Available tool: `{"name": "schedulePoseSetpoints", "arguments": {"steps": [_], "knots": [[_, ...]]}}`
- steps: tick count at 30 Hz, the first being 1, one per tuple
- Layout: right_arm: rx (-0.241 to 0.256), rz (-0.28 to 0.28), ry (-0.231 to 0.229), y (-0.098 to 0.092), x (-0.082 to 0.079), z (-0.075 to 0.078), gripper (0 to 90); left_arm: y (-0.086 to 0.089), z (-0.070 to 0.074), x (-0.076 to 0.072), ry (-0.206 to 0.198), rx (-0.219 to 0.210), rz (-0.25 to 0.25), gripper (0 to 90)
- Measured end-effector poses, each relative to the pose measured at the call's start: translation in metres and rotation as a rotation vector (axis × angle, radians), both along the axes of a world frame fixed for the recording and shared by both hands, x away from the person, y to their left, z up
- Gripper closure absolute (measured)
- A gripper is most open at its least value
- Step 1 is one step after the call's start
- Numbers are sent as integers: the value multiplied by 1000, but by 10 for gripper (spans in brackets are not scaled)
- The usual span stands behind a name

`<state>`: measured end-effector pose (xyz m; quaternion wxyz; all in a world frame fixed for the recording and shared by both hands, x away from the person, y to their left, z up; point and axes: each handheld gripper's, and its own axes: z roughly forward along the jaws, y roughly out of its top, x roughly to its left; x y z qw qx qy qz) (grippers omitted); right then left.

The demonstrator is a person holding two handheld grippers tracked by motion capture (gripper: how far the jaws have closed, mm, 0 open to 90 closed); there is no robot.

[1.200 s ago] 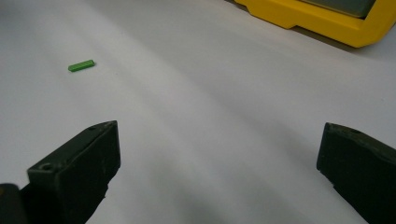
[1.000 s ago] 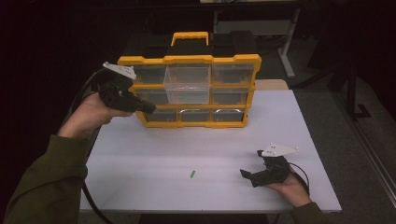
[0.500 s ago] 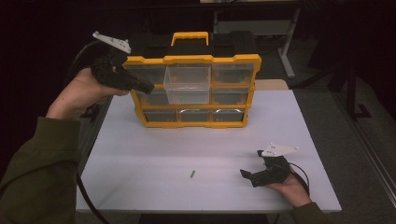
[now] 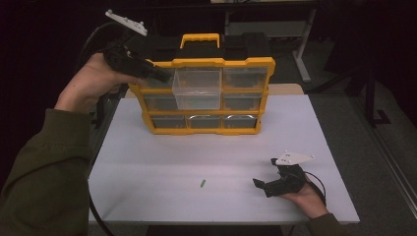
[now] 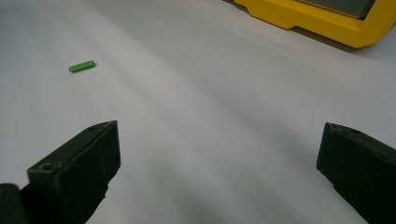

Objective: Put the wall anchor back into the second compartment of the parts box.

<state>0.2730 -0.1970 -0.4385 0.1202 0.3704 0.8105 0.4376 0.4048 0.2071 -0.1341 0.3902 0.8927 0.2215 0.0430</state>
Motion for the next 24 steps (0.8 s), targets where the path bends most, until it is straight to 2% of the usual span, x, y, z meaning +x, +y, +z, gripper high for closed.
{"name": "schedulePoseSetpoints", "arguments": {"steps": [8,17,20,24], "knots": [[3,0,2,0,0,0,0,-25,-11,10,-4,52,8,844],[4,4,-3,-1,0,0,0,-41,-21,19,-10,74,20,840],[4,3,-3,-1,0,0,0,-42,-22,20,-8,58,23,839],[4,1,1,-1,-1,0,0,-39,-19,20,-8,38,27,773]]}}
